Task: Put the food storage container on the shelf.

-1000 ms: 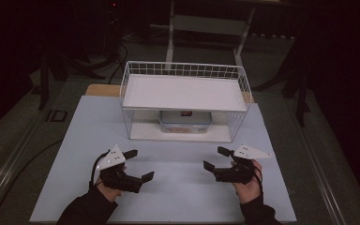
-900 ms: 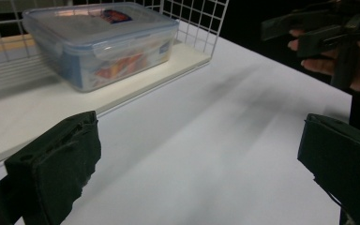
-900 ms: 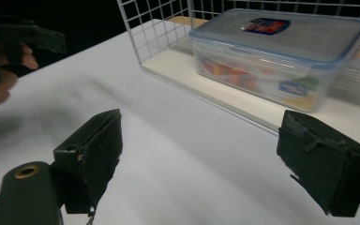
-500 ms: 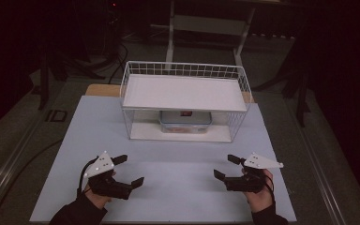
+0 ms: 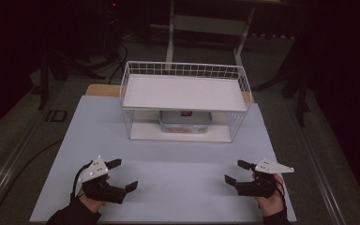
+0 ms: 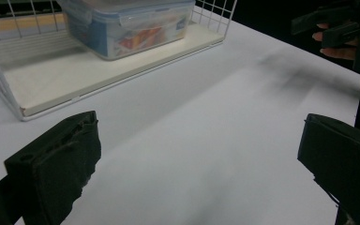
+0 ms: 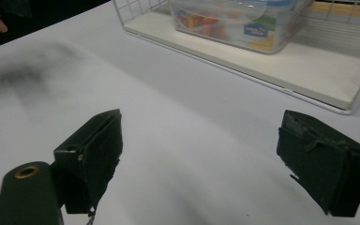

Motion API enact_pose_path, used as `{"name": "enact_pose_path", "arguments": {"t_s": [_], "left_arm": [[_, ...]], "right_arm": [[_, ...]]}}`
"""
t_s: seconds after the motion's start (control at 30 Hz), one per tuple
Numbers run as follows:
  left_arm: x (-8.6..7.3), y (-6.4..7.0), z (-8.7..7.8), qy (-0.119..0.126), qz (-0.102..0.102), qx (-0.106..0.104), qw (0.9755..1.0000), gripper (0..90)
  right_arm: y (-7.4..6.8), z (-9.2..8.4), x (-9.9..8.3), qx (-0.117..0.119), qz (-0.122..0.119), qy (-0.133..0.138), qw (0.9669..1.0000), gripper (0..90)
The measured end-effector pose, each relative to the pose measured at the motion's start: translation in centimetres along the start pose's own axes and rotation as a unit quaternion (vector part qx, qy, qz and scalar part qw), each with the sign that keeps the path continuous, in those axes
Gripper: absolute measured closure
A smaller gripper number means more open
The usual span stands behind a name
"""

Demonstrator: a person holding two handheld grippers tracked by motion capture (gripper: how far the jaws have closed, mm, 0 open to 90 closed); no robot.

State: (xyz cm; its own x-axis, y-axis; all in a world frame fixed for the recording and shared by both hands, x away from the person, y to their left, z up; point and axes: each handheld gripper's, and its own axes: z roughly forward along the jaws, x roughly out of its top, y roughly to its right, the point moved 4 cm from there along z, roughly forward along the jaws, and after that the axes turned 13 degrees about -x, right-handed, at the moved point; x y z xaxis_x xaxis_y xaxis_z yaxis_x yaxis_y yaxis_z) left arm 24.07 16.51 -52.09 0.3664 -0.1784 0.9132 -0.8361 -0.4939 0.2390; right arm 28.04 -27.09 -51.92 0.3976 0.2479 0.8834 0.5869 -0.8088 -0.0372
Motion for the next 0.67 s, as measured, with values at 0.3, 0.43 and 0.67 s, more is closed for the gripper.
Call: {"name": "enact_pose_path", "arguments": {"t_s": [0.3,0.43,0.67], "left_arm": [[-0.16,-0.58,0.09,0.006,-0.008,0.004,0.9999,0.0],[-0.26,-0.91,0.12,0.003,-0.009,0.010,0.9999,0.0],[-0.40,-0.94,0.16,0.000,-0.009,0.013,0.9999,0.0]], "right_arm": [[0.25,0.36,-0.40,-0.002,0.004,-0.009,0.9999,14.5],[0.48,0.46,-0.52,-0.004,0.009,-0.013,0.9999,14.5],[0.50,0.58,-0.61,-0.003,0.009,-0.017,0.9998,14.5]]}}
